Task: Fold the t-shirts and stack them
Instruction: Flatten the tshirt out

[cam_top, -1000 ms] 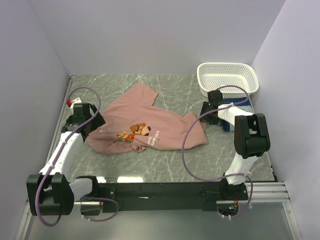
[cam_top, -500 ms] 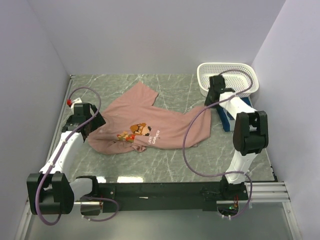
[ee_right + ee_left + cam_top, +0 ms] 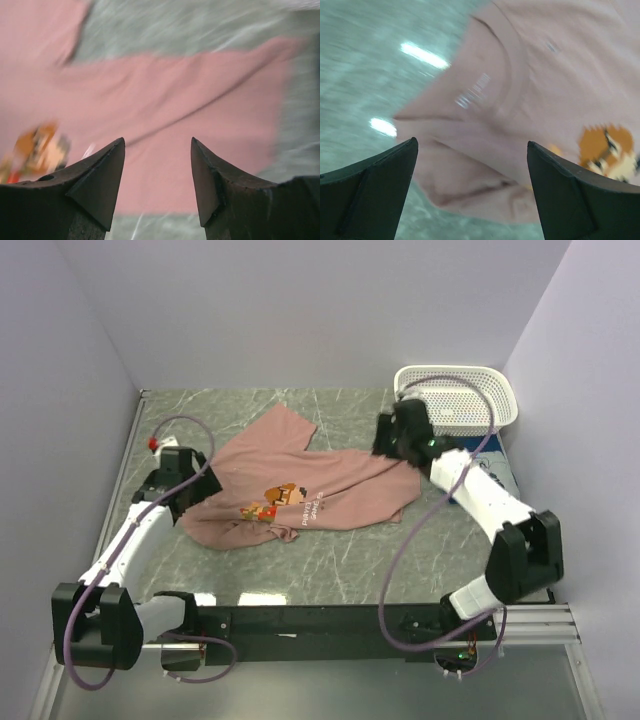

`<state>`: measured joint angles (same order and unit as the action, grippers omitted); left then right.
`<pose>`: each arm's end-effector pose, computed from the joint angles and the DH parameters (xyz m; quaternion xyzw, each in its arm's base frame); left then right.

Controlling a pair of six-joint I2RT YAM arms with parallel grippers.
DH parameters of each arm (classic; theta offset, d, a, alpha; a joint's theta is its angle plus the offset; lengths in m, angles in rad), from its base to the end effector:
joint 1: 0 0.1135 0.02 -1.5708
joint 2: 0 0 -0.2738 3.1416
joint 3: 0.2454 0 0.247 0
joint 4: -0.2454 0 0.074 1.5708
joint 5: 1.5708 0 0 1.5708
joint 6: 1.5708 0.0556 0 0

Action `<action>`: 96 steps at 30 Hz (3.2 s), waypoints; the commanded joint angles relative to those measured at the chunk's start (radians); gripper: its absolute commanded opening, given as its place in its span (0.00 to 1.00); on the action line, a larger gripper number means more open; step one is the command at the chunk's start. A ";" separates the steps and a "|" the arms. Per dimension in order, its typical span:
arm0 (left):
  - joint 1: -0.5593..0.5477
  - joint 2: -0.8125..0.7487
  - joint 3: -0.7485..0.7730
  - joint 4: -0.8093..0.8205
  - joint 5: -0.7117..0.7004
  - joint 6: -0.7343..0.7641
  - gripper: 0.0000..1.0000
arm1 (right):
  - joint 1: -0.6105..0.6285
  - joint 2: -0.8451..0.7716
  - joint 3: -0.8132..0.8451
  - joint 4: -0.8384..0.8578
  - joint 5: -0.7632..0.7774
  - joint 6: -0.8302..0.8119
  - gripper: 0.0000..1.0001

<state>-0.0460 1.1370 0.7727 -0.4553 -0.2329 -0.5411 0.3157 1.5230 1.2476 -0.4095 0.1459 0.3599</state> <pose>0.2379 0.0019 0.2390 -0.2677 0.8854 -0.0020 0.3800 0.3388 0.1021 0.2980 0.0512 0.9002 0.0795 0.4251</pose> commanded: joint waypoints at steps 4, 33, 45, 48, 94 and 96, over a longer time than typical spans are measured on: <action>-0.196 -0.035 0.020 -0.126 -0.017 -0.160 0.92 | 0.204 -0.187 -0.240 0.106 -0.155 0.023 0.62; -0.494 0.177 -0.168 0.184 -0.037 -0.497 0.40 | 0.393 -0.489 -0.660 0.179 -0.177 0.132 0.62; -0.509 0.208 -0.162 0.214 0.009 -0.491 0.41 | 0.393 -0.472 -0.663 0.184 -0.175 0.136 0.62; -0.520 0.216 -0.153 0.213 0.017 -0.491 0.41 | 0.393 -0.474 -0.668 0.189 -0.177 0.143 0.62; -0.546 -0.147 0.244 -0.569 -0.526 -0.523 0.01 | 0.225 -0.452 -0.623 0.026 0.043 0.189 0.63; -0.538 -0.221 0.301 -0.624 -0.563 -0.516 0.01 | 0.163 -0.449 -0.632 0.041 0.009 0.194 0.64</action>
<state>-0.5999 0.9962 0.9871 -0.9031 -0.6342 -1.0630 0.5507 1.0683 0.5838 -0.3527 0.1326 0.5323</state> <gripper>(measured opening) 0.022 0.635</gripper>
